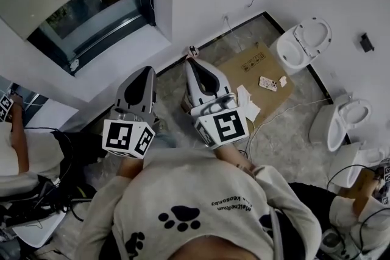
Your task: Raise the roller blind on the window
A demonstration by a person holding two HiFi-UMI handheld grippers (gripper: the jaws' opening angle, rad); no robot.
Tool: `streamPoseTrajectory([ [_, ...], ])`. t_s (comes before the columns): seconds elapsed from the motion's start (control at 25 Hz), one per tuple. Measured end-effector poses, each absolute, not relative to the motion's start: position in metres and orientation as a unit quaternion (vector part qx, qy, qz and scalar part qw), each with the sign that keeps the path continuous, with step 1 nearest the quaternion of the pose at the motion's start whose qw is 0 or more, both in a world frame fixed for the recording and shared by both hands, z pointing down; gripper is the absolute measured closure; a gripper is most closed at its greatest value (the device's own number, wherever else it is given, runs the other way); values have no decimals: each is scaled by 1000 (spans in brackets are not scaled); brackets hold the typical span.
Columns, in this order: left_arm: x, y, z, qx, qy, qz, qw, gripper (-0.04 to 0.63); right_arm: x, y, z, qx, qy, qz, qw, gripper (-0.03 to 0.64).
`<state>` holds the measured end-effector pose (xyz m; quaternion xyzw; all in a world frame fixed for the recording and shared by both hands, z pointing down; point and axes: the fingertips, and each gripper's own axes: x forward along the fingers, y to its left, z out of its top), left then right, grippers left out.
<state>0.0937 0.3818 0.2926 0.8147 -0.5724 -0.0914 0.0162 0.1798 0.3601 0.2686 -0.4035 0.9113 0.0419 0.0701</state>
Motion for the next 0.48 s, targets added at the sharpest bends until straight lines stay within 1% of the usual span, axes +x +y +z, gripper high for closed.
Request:
streamPoseTrajectory([
  [0.48, 22, 258, 285, 835, -545, -78, -2, 589, 107, 244, 266, -438, 894, 64, 71, 607],
])
